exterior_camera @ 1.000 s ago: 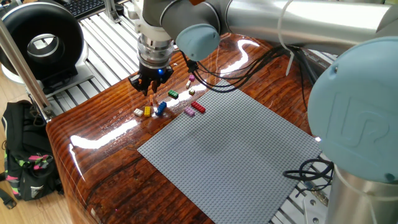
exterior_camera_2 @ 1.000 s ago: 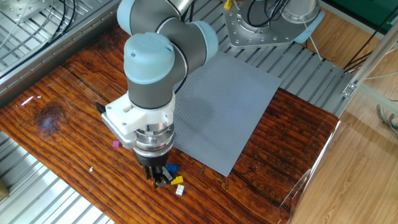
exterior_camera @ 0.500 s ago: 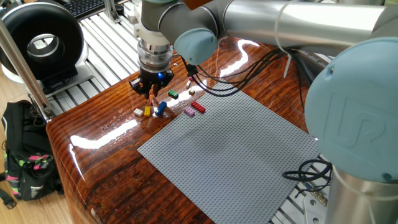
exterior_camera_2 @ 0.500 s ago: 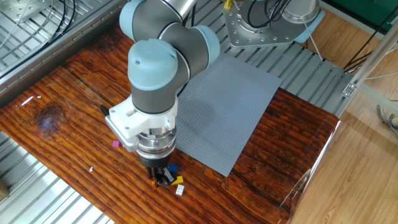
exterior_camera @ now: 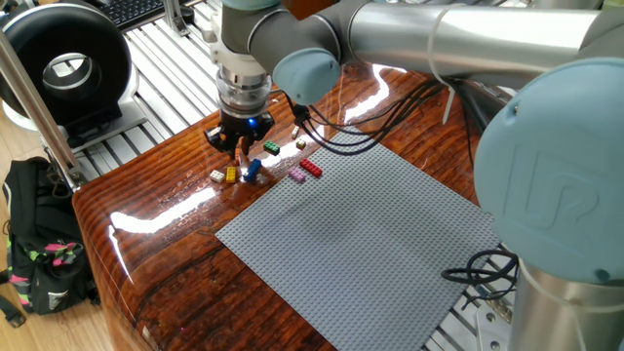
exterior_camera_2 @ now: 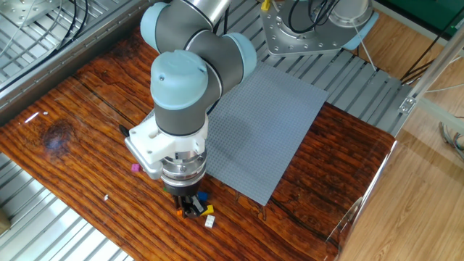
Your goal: Build with small Lego blocks
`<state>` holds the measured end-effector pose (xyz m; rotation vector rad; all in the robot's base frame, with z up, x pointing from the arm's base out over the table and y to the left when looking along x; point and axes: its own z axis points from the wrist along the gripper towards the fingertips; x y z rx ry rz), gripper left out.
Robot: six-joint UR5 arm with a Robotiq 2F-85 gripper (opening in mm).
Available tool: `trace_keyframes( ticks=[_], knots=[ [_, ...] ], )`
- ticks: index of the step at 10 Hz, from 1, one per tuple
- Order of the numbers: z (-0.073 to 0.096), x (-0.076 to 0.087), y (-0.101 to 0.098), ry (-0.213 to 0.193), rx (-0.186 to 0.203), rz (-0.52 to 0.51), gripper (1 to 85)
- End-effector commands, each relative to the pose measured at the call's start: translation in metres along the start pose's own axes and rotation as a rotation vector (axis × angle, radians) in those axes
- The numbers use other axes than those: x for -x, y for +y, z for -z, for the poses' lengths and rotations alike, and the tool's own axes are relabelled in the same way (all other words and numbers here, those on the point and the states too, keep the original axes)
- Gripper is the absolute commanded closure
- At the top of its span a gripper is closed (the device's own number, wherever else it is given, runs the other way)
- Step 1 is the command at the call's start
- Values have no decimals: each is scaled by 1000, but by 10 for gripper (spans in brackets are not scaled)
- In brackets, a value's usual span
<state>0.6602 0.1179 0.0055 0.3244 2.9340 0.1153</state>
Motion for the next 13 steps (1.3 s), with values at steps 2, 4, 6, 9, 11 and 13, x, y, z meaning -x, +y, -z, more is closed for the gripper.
trace_keyframes(
  ticks=[2, 4, 6, 9, 11, 13],
  knots=[
    [0, 0, 1, 5, 8, -16, 553],
    [0, 0, 2, 2, 11, -20, 573],
    [-1, 0, 1, 2, 9, -23, 597],
    [0, 0, -1, 3, 0, -28, 650],
    [0, -1, 0, 2, -2, -33, 677],
    [0, -2, -1, 1, -8, -32, 683]
  ],
)
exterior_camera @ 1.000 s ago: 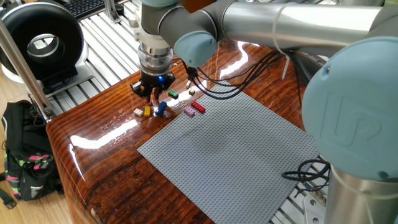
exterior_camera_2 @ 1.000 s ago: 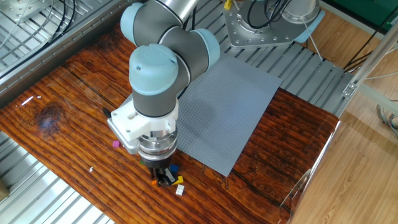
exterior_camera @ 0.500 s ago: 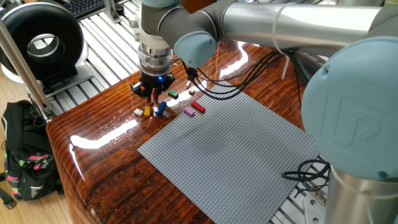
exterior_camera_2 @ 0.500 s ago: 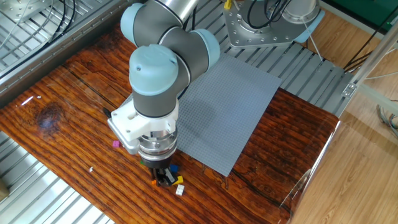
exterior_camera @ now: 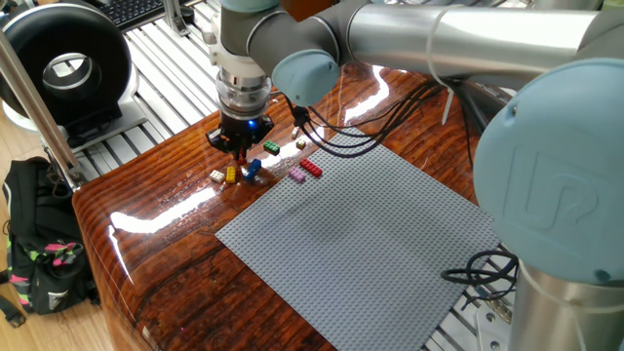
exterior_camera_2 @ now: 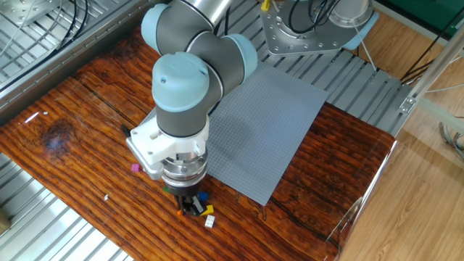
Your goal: Build with small Lego blocks
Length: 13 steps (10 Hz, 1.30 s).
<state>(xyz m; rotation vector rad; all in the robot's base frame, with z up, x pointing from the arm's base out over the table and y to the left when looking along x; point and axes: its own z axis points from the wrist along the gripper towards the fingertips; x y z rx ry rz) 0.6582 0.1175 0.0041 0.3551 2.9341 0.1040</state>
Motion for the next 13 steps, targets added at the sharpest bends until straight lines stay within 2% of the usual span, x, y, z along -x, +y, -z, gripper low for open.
trace_keyframes(
  ticks=[1, 5, 6, 8, 9, 10, 11, 12, 13],
  knots=[
    [1, 1, 0, -4, 0, -10, 690],
    [24, 5, -2, -20, -55, 58, 757],
    [37, 0, -8, -4, -86, 106, 837],
    [60, -14, 0, 17, -62, 163, 837],
    [73, -17, -7, 9, -72, 218, 837],
    [82, -29, -12, 12, -55, 285, 840],
    [85, -38, -16, 11, -34, 335, 840],
    [84, -40, -29, -8, -48, 366, 840],
    [81, -47, -33, -8, -34, 383, 840]
  ],
)
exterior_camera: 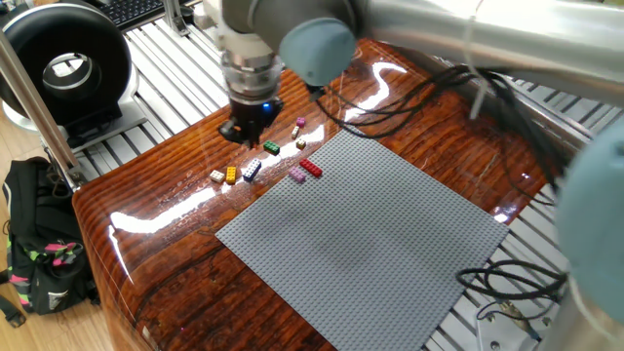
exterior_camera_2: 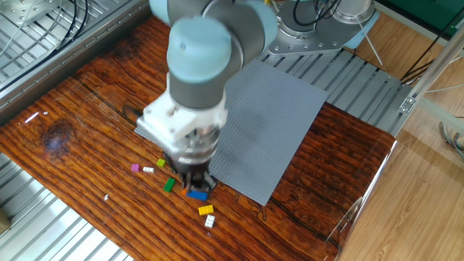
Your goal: Build with small Lego blocks
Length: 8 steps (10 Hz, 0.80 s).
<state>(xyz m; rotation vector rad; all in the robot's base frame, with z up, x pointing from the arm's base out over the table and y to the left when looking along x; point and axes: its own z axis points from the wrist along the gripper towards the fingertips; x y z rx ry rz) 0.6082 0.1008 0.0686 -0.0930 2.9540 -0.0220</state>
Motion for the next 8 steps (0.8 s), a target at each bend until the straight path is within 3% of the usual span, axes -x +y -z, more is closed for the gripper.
trace_keyframes(
  ticks=[1, 2, 5, 8],
  knots=[
    [0, -29, -16, -8, -2, 106, 840],
    [-8, -36, -23, -9, -17, 115, 840],
    [-23, -60, -18, 9, 26, 107, 840],
    [-30, -65, -10, 4, 39, 106, 840]
  ],
)
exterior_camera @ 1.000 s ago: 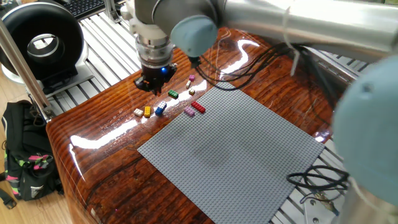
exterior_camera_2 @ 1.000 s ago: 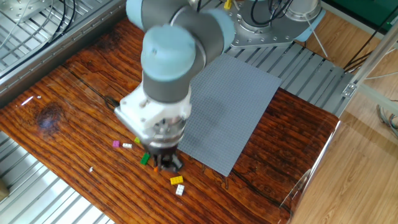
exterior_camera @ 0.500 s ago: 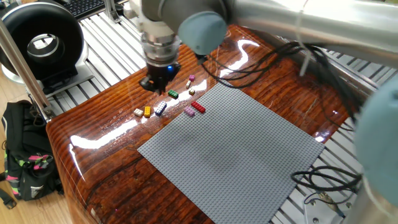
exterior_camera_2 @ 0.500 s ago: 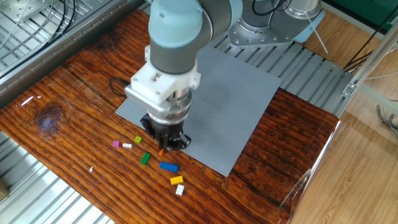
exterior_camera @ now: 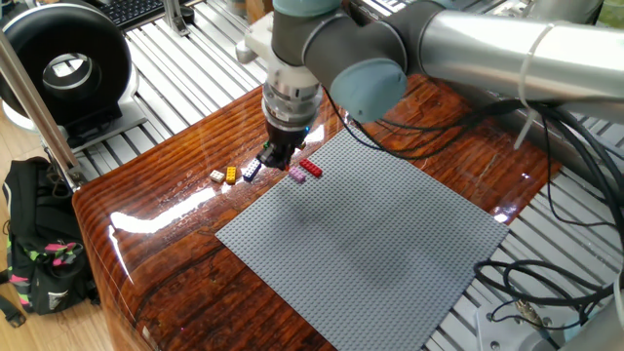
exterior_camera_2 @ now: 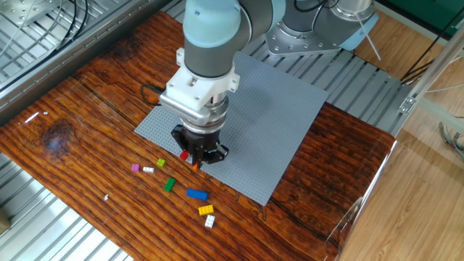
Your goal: Build with small Lego blocks
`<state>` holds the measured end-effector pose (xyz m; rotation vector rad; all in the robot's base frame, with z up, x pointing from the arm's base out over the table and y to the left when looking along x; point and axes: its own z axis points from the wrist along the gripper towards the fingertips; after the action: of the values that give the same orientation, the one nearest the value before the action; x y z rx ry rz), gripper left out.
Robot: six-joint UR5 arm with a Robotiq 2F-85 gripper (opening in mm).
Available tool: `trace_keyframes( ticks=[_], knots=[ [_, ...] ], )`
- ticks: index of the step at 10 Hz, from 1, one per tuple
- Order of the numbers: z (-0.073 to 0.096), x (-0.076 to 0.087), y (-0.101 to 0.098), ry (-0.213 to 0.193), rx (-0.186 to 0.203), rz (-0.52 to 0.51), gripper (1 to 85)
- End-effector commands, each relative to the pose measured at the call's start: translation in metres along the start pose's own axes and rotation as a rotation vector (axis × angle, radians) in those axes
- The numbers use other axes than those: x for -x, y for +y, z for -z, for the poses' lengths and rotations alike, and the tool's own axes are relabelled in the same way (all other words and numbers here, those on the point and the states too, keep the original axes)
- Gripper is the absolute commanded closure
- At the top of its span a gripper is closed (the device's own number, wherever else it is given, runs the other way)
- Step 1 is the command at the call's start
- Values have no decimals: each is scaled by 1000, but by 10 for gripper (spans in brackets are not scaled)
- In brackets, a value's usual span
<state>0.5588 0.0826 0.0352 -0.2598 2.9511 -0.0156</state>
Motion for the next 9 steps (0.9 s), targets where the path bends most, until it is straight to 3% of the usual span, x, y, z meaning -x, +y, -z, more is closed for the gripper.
trace_keyframes(
  ticks=[1, 3, 4, 5, 9],
  knots=[
    [-9, -13, 6, 13, 25, -20, 840],
    [-17, -13, 15, 17, 61, -82, 840],
    [-18, -13, 13, 20, 55, -92, 840],
    [-18, -15, 6, 26, 24, -79, 840],
    [-20, -19, 5, 33, 17, -75, 840]
  ],
)
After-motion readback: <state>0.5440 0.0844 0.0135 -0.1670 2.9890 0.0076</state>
